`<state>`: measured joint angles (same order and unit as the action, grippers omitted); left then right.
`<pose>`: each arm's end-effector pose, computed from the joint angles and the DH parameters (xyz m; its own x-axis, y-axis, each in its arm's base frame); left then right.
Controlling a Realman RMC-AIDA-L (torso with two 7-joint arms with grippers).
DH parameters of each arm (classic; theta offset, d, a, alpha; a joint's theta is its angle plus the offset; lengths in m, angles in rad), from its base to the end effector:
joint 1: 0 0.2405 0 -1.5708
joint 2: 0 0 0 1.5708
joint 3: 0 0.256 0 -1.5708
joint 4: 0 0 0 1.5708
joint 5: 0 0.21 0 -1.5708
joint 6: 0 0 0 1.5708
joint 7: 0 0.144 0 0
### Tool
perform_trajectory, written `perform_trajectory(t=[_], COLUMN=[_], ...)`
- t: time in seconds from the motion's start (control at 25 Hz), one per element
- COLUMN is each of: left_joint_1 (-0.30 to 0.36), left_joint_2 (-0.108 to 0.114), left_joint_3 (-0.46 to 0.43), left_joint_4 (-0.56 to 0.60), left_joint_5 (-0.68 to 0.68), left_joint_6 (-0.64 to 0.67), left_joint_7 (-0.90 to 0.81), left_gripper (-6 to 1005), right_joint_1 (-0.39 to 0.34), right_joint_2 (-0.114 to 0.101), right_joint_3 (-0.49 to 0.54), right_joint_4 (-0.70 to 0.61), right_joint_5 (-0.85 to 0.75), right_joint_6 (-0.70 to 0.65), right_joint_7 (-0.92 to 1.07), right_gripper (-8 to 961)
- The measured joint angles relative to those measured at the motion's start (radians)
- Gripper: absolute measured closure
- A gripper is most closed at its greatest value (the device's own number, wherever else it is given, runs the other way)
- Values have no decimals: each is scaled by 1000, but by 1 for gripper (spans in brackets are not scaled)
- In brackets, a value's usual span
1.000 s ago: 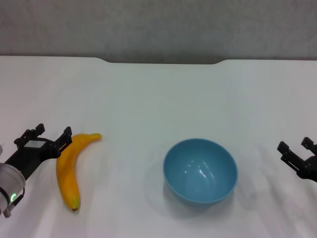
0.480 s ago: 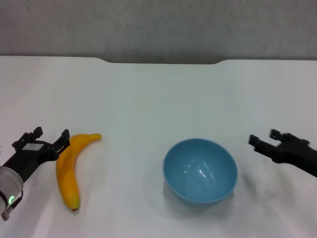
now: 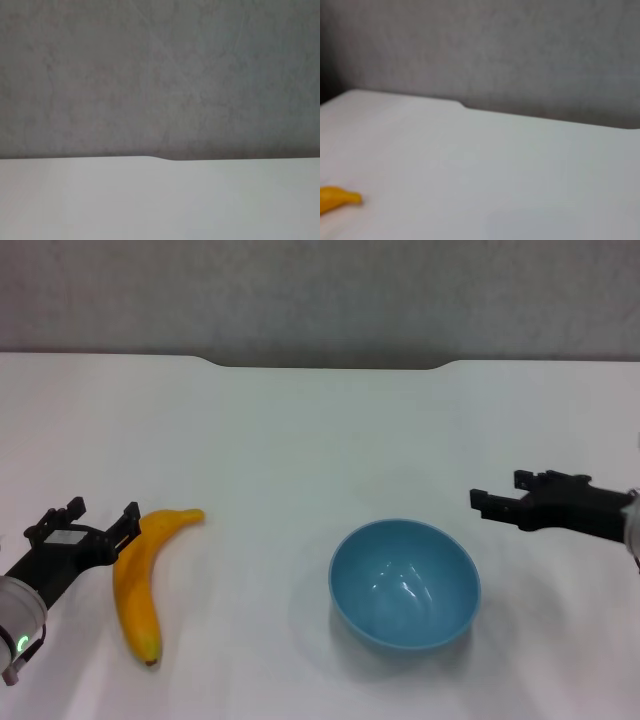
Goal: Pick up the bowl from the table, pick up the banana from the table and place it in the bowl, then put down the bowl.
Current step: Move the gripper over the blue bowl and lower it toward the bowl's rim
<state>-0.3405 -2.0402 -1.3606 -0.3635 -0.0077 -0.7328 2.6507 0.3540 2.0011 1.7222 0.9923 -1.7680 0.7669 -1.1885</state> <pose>-0.3515 0.3351 -0.0309 0.6589 0.2865 0.6955 0.7520 -0.2310 -0.6173 0.2639 0.3788 0.0018 0.7412 -0.4960 -0.4523 -0.6710 -0.5636 -0.4817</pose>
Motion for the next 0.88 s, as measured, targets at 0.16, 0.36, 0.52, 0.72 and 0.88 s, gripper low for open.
perform_trajectory(t=[0.16,0.36,0.52,0.72,0.88], left_joint_1=[-1,-4,-7,-12,-13], left_joint_2=[-1,-1,-2,-2,-2], left_joint_3=[0,0,0,0,0], left_joint_4=[0,0,0,0,-2], left_joint_5=[0,-1,-3,-3,-3], left_joint_6=[0,9,15,16,17], left_joint_7=[0,-1,-2,-2,-7], left_gripper=[202,203,203,203,203], right_joint_1=[51,115,213,379,429], right_joint_2=[1,-1,-2,-2,0], right_joint_3=[4,7,51,116,124], right_joint_4=[20,15,3,-129,-211], right_joint_5=[-112,-199,-374,-550,-585], right_joint_6=[43,75,210,347,360], right_joint_7=[126,248,407,491,493], right_gripper=[165,168,170,173,175])
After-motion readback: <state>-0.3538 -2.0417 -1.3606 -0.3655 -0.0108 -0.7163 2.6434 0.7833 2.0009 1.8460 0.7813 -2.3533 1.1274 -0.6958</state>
